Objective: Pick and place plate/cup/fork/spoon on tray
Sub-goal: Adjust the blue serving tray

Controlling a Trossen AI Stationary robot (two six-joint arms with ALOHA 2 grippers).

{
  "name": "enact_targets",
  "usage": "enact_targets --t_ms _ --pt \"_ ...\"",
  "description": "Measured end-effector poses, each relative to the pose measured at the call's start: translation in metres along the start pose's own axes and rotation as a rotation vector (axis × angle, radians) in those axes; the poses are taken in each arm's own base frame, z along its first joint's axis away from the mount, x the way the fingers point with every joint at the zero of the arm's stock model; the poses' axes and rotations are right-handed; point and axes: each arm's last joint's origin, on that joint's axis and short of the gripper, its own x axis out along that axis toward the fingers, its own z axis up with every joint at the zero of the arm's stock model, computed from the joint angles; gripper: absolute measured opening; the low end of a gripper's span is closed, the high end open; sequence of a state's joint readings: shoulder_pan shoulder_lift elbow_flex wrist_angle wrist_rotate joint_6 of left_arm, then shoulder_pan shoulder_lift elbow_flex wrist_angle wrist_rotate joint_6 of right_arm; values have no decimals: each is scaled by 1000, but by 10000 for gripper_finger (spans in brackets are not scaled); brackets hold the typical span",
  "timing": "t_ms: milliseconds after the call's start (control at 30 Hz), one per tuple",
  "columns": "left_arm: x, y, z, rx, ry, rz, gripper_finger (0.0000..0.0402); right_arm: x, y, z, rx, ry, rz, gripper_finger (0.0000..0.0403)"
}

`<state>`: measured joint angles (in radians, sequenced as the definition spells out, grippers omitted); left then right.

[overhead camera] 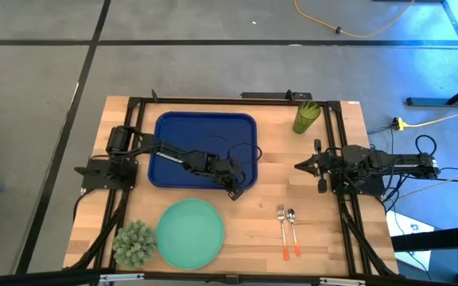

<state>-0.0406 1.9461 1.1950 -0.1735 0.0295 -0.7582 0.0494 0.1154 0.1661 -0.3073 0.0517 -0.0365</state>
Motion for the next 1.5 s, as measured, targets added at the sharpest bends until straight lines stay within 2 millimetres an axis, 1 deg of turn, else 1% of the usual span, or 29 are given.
enact_targets --t_ms 233,300,467,567,700,767,867,933,1067,1200,1300,1400,1433,1500 --pt "0 0 1 1 -11 7 0 0 0 0 -1 0 0 21" --pt "0 1 2 5 -38 35 0 0 0 0 -1 0 0 21" --pt "-18 2 15 -2 -107 43 0 0 0 0 0 -4 0 21" --pt "-29 3 16 34 -91 65 0 -1 0 3 3 -13 0 21" --pt "-56 -1 19 72 -103 71 0 -7 -2 21 7 12 -12 21" --pt "-69 -1 18 91 -108 96 0 -10 -3 33 4 61 -28 21" --pt "-90 -4 21 107 -144 98 0 -9 -4 54 -1 140 -48 21" --pt "-101 -6 22 117 -163 85 0 -1 -4 67 -3 173 -49 21" --pt "-122 -8 20 120 -167 83 0 18 -5 90 15 291 -69 21" --pt "-146 -10 16 127 -183 78 0 38 -5 106 66 461 -122 21" --pt "-164 -8 9 138 -159 93 0 55 -5 118 74 531 -120 21" --pt "-176 -3 -1 151 -111 162 0 73 -3 127 33 557 -73 21" --pt "-180 1 -6 158 -78 205 0 79 -2 132 26 540 -55 21" --pt "-185 2 -10 158 -73 236 0 91 -1 139 20 492 -14 21"
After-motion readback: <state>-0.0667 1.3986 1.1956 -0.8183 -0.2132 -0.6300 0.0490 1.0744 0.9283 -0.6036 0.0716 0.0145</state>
